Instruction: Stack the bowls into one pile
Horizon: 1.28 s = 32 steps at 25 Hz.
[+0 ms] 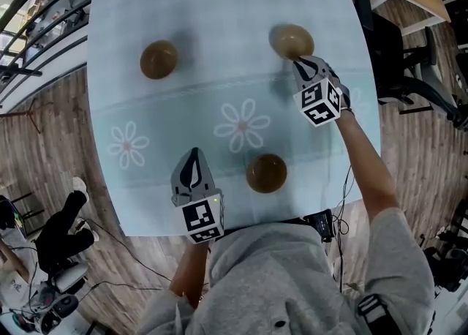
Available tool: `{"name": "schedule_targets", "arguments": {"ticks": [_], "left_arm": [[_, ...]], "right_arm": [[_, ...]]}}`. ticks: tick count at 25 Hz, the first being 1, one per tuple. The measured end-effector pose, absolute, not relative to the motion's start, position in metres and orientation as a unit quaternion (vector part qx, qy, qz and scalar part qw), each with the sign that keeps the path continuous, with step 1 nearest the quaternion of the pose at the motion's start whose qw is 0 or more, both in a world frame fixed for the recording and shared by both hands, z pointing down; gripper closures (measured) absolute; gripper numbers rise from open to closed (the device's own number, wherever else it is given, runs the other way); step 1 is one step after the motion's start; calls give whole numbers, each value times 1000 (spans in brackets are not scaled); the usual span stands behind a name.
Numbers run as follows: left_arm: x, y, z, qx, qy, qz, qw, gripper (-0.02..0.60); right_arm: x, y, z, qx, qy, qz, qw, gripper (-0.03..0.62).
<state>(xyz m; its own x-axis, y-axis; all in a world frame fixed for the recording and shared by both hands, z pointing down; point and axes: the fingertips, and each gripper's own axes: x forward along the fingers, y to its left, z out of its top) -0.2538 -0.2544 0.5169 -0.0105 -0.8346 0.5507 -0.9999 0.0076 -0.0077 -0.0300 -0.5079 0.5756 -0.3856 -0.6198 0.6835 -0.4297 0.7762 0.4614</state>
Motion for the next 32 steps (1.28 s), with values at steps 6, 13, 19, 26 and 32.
{"name": "schedule_targets", "arguments": {"ticks": [6, 13, 19, 26, 32], "left_arm": [[-255, -259, 519, 673, -680, 206, 204, 563], [-256, -263, 520, 672, -681, 207, 205, 563], [-256, -262, 516, 672, -683, 204, 201, 563], [-255, -259, 513, 673, -684, 198, 199, 563], [-244, -252, 501, 678, -684, 191, 191, 563]], "right_arm": [[-41, -506, 576, 291, -825, -135, 466, 563], [-38, -517, 592, 284, -803, -159, 499, 563], [-42, -520, 591, 282, -788, -190, 514, 565], [-45, -510, 579, 280, -797, -193, 498, 565], [-40, -487, 561, 272, -804, -204, 487, 565]]}}
